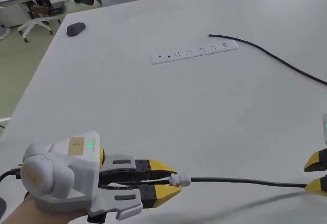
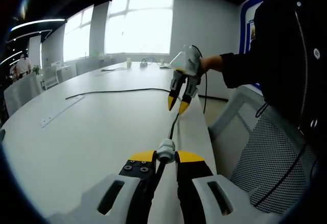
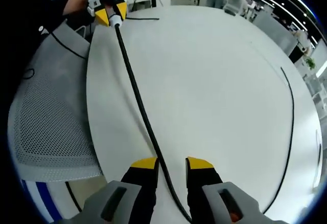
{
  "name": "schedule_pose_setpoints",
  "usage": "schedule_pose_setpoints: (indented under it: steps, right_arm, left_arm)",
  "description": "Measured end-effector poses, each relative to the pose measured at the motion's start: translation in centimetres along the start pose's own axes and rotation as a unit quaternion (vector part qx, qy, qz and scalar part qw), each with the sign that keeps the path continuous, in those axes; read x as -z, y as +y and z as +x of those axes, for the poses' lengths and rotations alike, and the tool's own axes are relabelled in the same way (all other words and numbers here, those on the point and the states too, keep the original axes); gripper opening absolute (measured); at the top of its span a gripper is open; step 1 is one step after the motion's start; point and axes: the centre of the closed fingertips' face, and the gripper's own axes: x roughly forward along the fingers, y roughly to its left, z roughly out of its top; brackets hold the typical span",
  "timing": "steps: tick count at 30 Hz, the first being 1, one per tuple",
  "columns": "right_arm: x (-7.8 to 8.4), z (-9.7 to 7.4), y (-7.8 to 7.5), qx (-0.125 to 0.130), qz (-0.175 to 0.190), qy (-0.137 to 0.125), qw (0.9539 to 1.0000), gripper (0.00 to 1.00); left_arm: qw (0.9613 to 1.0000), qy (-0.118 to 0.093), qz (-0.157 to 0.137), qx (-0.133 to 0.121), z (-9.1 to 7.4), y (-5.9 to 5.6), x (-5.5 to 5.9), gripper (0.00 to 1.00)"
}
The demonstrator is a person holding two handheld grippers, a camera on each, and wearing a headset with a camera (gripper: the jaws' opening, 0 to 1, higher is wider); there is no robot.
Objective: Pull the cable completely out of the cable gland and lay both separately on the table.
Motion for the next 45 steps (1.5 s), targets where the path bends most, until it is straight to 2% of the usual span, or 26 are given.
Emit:
schedule_pose_setpoints:
  steps: [1,4,5,8,11,12,14,15,18,23,26,27,29,31,37,41,45]
  right_arm:
    - [-0.9,-0.1,0.2,-0.003,-0.002,-0.014,0.9999,0.17]
    - [-5.2,-0.7,1.3,-0.015,-0.028,-0.077,0.9966,0.16]
    - [-5.7,-0.8,1.5,-0.016,-0.028,-0.082,0.9961,0.16]
    - [-9.3,-0.7,3.6,-0.043,-0.045,-0.119,0.991,0.15]
    - [-11.7,-0.2,5.1,-0.06,-0.066,-0.136,0.9866,0.15]
    - [-12.6,0.1,5.8,-0.074,-0.073,-0.143,0.9842,0.15]
    - [-13.4,0.4,6.4,-0.085,-0.074,-0.152,0.982,0.16]
    - [-14.2,0.7,6.9,-0.094,-0.079,-0.161,0.9794,0.15]
    - [-15.7,1.6,7.5,-0.101,-0.089,-0.165,0.977,0.14]
    - [-16.3,2.5,8.4,-0.118,-0.095,-0.164,0.9747,0.11]
    - [-16.1,2.8,8.7,-0.117,-0.105,-0.156,0.9752,0.0]
    - [-16.1,2.9,8.4,-0.103,-0.118,-0.158,0.9749,0.0]
    - [-16.0,2.7,8.6,-0.109,-0.114,-0.157,0.975,0.0]
    - [-15.9,2.7,8.5,-0.103,-0.116,-0.159,0.975,0.0]
    - [-14.9,2.3,8.0,-0.095,-0.102,-0.151,0.9787,0.0]
    - [-13.0,1.7,6.9,-0.076,-0.082,-0.136,0.9844,0.0]
    - [-10.0,1.1,5.3,-0.055,-0.056,-0.113,0.9905,0.0]
  left_arm:
    - [1.0,0.0,0.0,0.0,0.0,0.0,0.0,0.15]
    - [1.0,0.002,0.0,0.002,0.1,0.0,0.1,0.15]
    - [1.0,0.001,-0.001,0.002,0.2,0.0,0.0,0.15]
    - [1.0,-0.002,-0.001,0.001,0.2,0.1,-0.1,0.15]
    - [1.0,-0.003,0.001,0.003,0.2,0.1,-0.2,0.15]
    - [1.0,-0.002,0.002,0.002,0.2,0.1,-0.1,0.15]
    - [1.0,0.002,0.003,0.006,0.2,0.0,0.1,0.15]
    - [1.0,0.003,0.004,0.007,0.2,-0.1,0.1,0.15]
    - [1.0,0.001,0.004,0.008,0.2,-0.1,0.1,0.15]
    - [0.9999,-0.003,0.005,0.015,0.4,-0.3,-0.2,0.15]
    - [0.9999,-0.004,0.005,0.016,0.4,-0.3,-0.2,0.15]
    - [0.9999,-0.003,0.004,0.016,0.5,-0.3,-0.1,0.15]
    - [0.9998,-0.005,0.003,0.018,0.5,-0.4,-0.2,0.15]
    - [0.9998,-0.007,0.004,0.016,0.5,-0.4,-0.2,0.15]
    - [0.9998,-0.009,0.003,0.016,0.5,-0.4,-0.3,0.15]
    - [0.9999,-0.008,0.0,0.009,0.1,-0.2,-0.1,0.15]
    - [1.0,-0.006,-0.002,0.001,-0.4,0.2,0.2,0.15]
